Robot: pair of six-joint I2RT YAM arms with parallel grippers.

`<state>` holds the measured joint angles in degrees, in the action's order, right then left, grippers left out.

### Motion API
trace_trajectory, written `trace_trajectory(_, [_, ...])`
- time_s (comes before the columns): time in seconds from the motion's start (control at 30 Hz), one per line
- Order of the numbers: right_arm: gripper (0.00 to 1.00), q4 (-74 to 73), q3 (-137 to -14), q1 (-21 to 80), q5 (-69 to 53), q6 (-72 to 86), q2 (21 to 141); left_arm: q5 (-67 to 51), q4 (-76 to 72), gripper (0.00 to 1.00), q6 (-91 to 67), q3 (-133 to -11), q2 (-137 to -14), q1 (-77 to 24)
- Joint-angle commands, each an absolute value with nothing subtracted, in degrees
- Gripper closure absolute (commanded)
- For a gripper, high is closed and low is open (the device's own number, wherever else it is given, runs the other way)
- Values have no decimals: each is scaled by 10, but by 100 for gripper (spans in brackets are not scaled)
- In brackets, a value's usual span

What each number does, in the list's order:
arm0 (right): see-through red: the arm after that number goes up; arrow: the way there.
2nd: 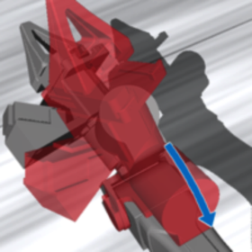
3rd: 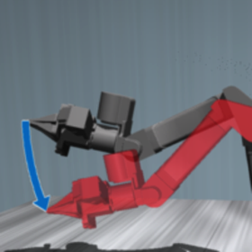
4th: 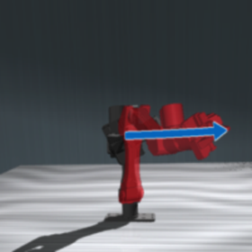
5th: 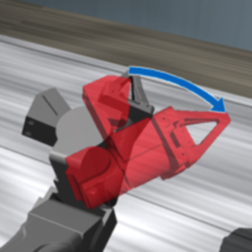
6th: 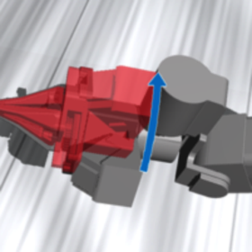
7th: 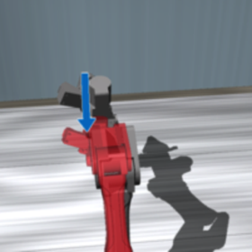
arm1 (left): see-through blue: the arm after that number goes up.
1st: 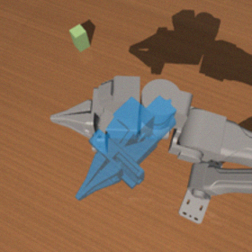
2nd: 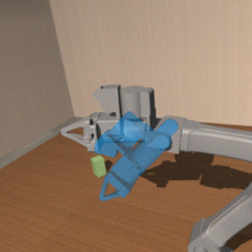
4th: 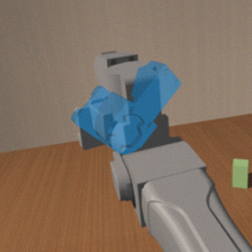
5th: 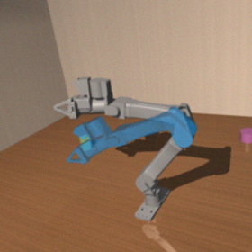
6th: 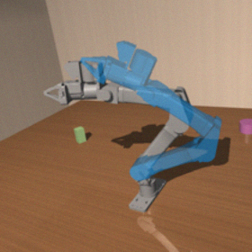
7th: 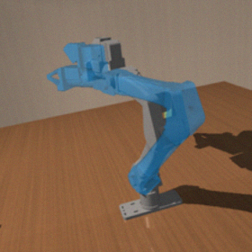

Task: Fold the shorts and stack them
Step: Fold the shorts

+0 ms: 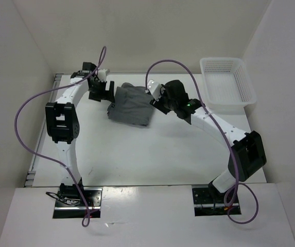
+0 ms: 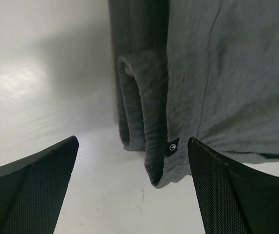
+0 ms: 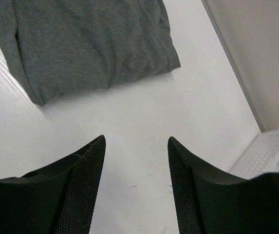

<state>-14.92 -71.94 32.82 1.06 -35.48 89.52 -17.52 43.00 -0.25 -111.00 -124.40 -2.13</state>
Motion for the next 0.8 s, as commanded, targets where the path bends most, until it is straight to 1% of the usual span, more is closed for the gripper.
trace_trajectory(0.0, [40,-173,-716,297,31,-371,846,-209,390,0,0,-1063,-1235,-33])
trace_trajectory(0.07, [40,-173,-711,292,31,-371,840,-183,375,0,0,-1049,-1235,-33])
trace_trajectory(0.1, [40,-173,-711,286,36,-371,840,-149,356,2,0,-1037,-1235,-26])
trace_trajectory(0.2, [40,-173,-705,286,36,-371,833,-102,328,5,0,-1015,-1230,-20])
trace_trajectory(0.37, [40,-154,-692,286,31,-366,838,-108,339,7,0,-1009,-1264,-27])
trace_trajectory(0.47, [40,-147,-692,286,31,-371,850,-90,333,7,0,-991,-1264,-34])
trace_trajectory(0.53, [40,-142,-692,286,31,-371,850,-108,333,7,0,-991,-1242,-34])
trace_trajectory(0.63, [40,-136,-686,286,31,-371,855,-167,318,3,0,-978,-1190,-28])
trace_trajectory(0.77, [40,-136,-680,286,25,-371,866,-160,313,3,0,-983,-1159,-16])
